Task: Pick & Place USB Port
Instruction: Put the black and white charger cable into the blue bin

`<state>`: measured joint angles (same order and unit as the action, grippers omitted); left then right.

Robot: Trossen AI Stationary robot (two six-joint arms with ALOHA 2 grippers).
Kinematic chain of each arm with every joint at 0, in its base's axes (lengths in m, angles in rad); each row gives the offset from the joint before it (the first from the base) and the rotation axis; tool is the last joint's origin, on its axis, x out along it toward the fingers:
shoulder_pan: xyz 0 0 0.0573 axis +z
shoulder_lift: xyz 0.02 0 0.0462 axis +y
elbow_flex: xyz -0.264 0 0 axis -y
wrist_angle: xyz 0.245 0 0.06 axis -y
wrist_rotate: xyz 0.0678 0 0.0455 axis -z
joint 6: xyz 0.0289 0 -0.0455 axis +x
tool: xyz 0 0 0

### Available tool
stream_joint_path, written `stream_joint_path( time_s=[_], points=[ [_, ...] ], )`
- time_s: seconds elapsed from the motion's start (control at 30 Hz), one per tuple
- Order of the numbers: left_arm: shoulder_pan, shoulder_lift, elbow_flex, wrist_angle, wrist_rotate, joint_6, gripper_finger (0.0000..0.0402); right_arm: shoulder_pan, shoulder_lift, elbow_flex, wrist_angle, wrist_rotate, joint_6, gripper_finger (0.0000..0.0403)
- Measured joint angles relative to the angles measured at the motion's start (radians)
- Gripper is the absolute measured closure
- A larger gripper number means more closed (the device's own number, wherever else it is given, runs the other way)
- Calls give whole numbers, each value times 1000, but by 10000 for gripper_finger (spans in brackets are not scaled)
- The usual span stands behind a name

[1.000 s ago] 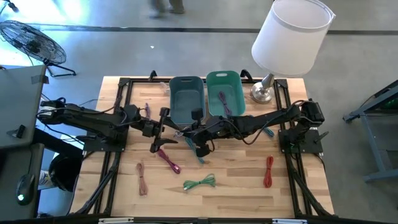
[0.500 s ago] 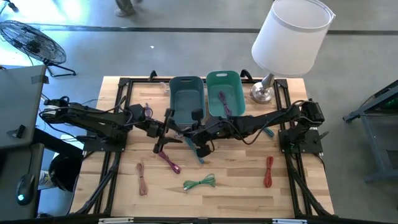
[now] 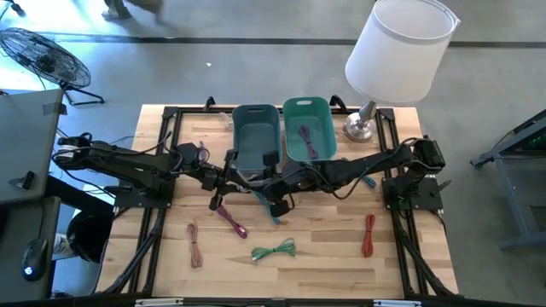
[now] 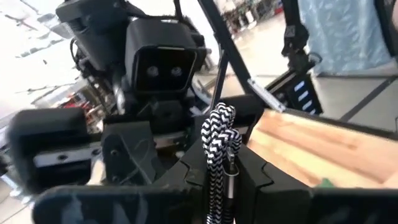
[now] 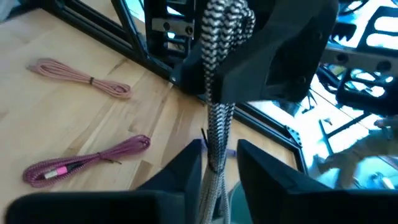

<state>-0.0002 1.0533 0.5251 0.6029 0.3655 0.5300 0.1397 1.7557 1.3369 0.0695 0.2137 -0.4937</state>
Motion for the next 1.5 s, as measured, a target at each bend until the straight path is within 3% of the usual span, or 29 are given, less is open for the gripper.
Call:
stream_joint_path(
  time_s=[0.2, 0.33, 0.53, 0.63, 0.7, 0.8, 0.9, 1.0, 1.13, 1.3, 1.5],
  points=[
    [0, -144, 0, -154, -80, 93, 371, 46, 0, 0, -13, 296, -4, 255],
    [0, -254, 0, -289, -218, 233, 371, 82, -1, 0, -14, 488, -10, 233],
    [28, -340, 0, -416, -455, 496, 371, 123, -1, 0, -39, 653, -17, 226],
    [121, -359, 0, -506, -495, 522, 371, 153, -1, 0, -50, 828, -91, 232],
    [207, -364, 0, -540, -421, 483, 371, 180, -1, 0, -42, 974, -167, 238],
    [345, -358, -1, -524, -202, 394, 371, 216, -5, 0, -29, 1125, -245, 249],
    [459, -318, -1, -418, 23, 318, 371, 245, -18, 0, -28, 1181, -243, 259],
    [544, -261, -1, -281, 170, 219, 371, 275, -30, 0, -28, 1198, -243, 268],
    [631, -155, 4, -131, 251, 18, 371, 311, -51, 0, -42, 1196, -247, 274],
    [676, 12, 62, -70, 289, -257, 372, 327, -102, 0, -132, 1197, -234, 274],
    [640, 149, 138, -45, 317, -292, 372, 326, -158, 0, -165, 1191, -121, 274]
  ],
)
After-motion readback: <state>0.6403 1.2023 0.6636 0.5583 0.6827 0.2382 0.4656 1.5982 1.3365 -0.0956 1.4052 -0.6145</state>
